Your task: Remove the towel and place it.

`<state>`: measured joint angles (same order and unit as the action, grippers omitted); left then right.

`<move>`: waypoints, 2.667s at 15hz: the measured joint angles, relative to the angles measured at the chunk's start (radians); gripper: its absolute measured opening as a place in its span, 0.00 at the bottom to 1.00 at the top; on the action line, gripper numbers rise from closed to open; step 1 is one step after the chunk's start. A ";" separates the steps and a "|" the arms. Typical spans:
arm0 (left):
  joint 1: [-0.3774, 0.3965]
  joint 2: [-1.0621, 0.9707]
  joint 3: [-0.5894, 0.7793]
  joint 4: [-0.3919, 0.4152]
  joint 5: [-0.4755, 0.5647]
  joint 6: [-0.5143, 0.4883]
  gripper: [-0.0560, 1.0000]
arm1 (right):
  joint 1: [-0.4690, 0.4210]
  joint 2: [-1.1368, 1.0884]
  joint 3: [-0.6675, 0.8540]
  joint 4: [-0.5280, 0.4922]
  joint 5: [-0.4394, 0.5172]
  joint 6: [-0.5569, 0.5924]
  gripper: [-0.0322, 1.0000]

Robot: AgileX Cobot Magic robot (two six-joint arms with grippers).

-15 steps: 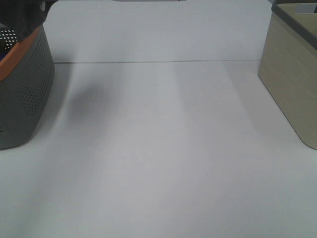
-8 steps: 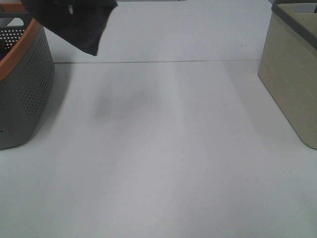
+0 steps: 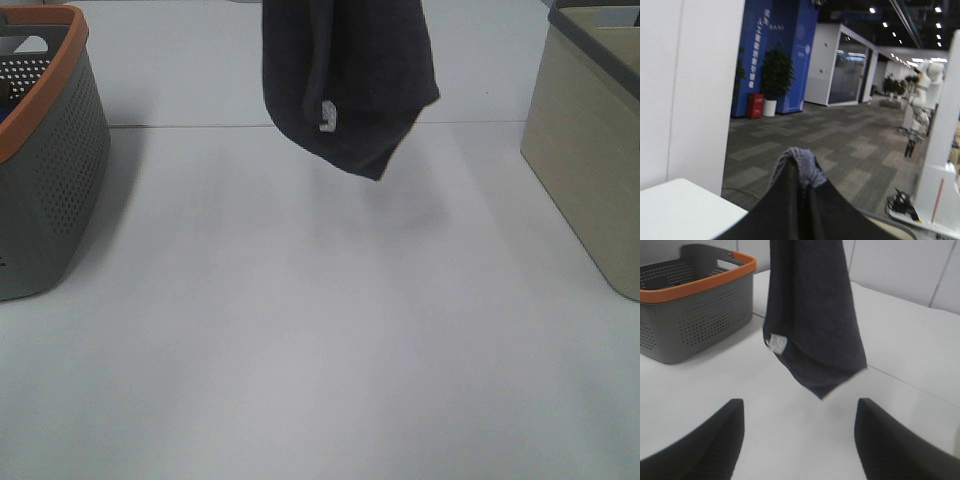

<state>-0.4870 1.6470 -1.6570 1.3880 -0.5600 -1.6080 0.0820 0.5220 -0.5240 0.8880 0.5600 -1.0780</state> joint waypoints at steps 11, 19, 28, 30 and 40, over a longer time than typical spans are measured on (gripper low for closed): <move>0.000 0.001 0.103 0.356 0.109 -0.375 0.05 | 0.093 0.501 0.000 0.585 -0.007 -0.649 0.60; -0.154 0.001 0.128 0.358 0.463 -0.382 0.05 | 0.523 0.700 -0.101 0.848 -0.518 -0.869 0.60; -0.162 0.001 0.128 0.358 0.528 -0.320 0.05 | 0.523 1.072 -0.289 0.856 -0.416 -0.842 0.57; -0.162 0.001 0.128 0.358 0.530 -0.301 0.05 | 0.523 1.117 -0.335 0.856 -0.405 -0.825 0.57; -0.162 0.000 0.128 0.358 0.533 -0.247 0.05 | 0.523 1.307 -0.522 0.857 -0.329 -0.713 0.57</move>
<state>-0.6490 1.6470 -1.5290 1.7460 -0.0270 -1.8550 0.6050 1.8290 -1.0460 1.7450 0.2310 -1.7910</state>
